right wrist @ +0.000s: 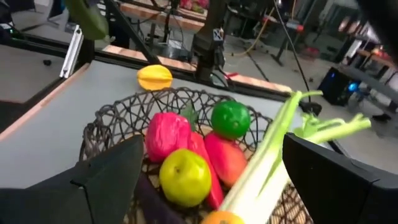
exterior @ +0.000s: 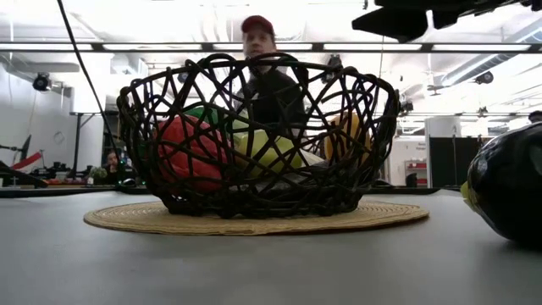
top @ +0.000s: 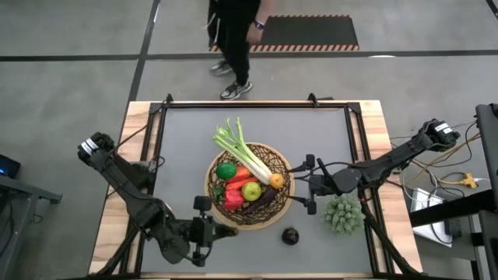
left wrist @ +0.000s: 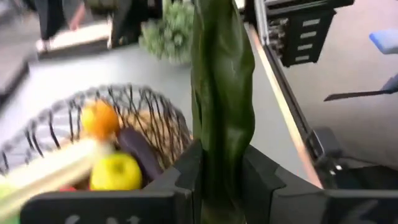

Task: Build produce basket
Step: Put the dark green chili pepper into the wire basket

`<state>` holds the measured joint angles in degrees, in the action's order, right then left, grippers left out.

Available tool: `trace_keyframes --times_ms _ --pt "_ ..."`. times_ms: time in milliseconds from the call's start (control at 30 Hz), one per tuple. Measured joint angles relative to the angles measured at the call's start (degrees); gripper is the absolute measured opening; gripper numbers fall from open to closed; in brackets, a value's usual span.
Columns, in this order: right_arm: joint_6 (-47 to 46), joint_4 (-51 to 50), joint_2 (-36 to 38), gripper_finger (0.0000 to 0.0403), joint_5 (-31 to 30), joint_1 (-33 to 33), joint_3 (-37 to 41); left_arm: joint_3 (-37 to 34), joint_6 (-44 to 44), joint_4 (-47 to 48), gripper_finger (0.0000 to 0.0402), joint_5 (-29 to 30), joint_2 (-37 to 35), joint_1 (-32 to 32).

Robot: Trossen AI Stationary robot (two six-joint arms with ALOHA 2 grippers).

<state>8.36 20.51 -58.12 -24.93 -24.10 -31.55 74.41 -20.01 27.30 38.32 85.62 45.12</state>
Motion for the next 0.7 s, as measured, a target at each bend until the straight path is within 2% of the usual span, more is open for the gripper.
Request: trace_keyframes --times_ms 167,467,700 --pt "3.54 8.91 -5.53 0.0365 2.12 0.00 0.04 -2.05 12.30 -10.16 0.0047 4.49 0.16 0.00" --pt "9.55 26.21 -13.46 0.0365 6.12 0.02 -0.78 -11.77 35.15 -41.87 0.0047 8.77 0.16 -2.29" --pt "11.08 33.71 -17.54 0.0366 8.46 0.06 -2.11 -19.49 43.61 -61.47 0.0056 8.69 0.16 -5.79"
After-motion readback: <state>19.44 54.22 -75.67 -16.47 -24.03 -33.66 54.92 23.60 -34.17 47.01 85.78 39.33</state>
